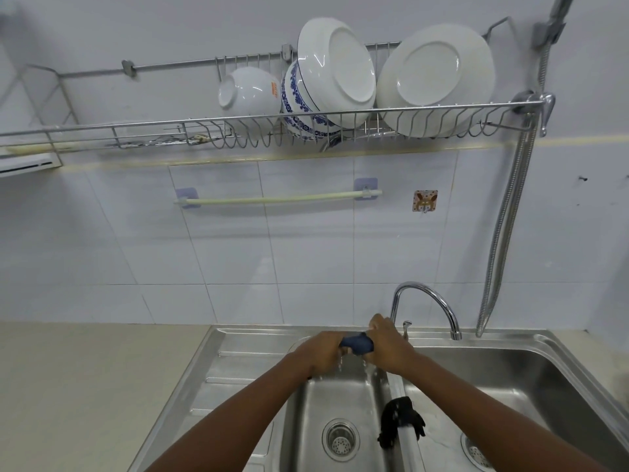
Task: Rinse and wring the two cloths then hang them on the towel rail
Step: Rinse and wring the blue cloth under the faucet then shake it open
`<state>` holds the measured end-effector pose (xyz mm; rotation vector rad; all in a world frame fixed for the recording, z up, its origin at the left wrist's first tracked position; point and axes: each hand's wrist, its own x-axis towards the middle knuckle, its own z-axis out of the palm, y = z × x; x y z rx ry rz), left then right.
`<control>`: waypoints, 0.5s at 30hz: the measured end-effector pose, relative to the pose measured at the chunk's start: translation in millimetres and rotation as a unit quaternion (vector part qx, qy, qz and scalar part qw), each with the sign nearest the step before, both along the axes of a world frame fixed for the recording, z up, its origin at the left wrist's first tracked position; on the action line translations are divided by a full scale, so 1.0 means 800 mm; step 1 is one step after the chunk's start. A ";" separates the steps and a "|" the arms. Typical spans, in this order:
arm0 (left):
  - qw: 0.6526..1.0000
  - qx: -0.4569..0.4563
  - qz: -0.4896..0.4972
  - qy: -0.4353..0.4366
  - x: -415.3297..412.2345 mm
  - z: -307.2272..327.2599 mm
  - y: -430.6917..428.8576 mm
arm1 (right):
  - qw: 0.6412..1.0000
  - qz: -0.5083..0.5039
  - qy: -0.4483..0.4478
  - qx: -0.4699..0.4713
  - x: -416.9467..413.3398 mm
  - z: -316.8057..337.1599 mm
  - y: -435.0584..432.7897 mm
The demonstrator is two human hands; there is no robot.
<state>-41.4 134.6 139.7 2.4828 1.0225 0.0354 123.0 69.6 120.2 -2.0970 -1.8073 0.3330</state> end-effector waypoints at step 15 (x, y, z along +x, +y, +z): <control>0.996 0.061 -0.027 0.063 -0.007 0.009 0.027 | 0.993 0.026 -0.116 -0.012 -0.001 0.012 -0.009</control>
